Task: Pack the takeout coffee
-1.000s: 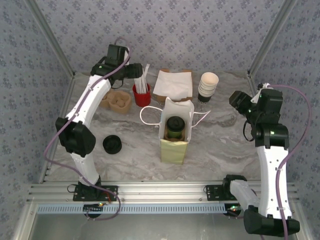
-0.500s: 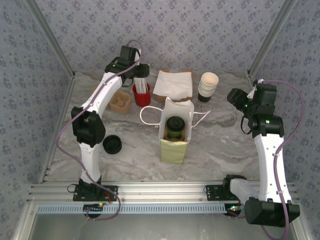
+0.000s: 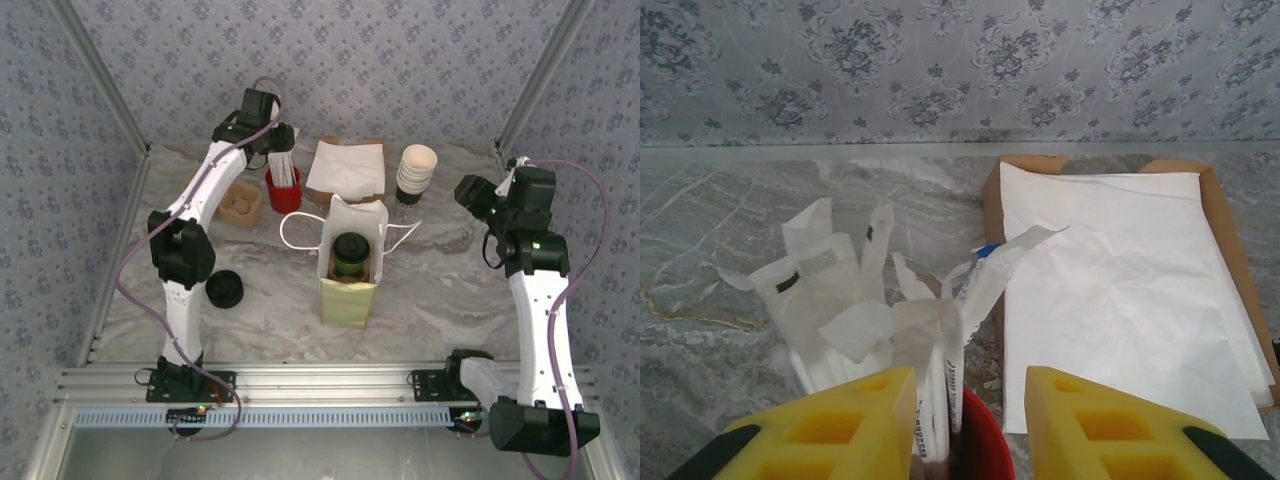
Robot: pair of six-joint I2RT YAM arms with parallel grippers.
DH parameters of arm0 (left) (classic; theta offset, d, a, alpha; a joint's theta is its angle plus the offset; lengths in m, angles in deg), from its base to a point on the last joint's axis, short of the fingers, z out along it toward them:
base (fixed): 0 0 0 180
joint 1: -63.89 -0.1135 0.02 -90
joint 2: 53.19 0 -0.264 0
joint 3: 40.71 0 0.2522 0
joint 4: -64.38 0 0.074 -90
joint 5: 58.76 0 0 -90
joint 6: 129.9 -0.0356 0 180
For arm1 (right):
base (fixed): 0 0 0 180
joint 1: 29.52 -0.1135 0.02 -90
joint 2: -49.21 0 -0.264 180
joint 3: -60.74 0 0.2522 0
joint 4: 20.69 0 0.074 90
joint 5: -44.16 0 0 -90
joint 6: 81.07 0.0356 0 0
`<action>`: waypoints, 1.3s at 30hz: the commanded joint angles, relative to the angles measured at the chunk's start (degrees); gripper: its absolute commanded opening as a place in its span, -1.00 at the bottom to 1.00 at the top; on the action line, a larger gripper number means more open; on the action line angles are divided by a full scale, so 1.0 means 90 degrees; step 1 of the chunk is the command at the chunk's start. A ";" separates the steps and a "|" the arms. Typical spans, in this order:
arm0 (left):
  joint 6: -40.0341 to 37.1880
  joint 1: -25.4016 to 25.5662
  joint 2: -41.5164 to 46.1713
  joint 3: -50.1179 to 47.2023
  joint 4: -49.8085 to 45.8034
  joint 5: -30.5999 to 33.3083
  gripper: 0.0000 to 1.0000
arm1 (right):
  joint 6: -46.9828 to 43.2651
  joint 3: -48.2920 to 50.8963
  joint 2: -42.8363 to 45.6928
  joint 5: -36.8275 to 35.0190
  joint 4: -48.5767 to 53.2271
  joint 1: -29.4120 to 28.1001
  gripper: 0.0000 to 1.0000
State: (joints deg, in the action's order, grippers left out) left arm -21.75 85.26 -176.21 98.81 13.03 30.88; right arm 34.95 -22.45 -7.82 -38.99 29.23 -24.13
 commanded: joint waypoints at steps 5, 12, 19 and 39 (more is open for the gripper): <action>0.0490 -0.0030 0.0151 0.0602 -0.0715 -0.0014 -0.28 | -0.0020 -0.0625 0.0060 0.0332 0.0434 0.0046 0.26; 0.0919 -0.0002 0.0375 0.0161 -0.1160 0.0364 -0.26 | 0.0198 -0.0262 0.0456 0.0563 0.0441 0.0072 0.24; 0.0916 0.0003 0.1017 -0.1478 -0.0216 0.0204 -0.26 | 0.0166 -0.0251 0.0434 0.1505 0.0587 0.0074 0.20; 0.0323 -0.0304 0.0509 -0.0926 0.0132 -0.0178 -0.34 | 0.0155 -0.0089 0.0389 0.1928 0.0359 -0.0195 0.18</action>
State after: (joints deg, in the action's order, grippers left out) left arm -17.09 82.55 -170.16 87.07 13.89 31.10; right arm 36.11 -23.92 -4.46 -21.57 33.40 -25.24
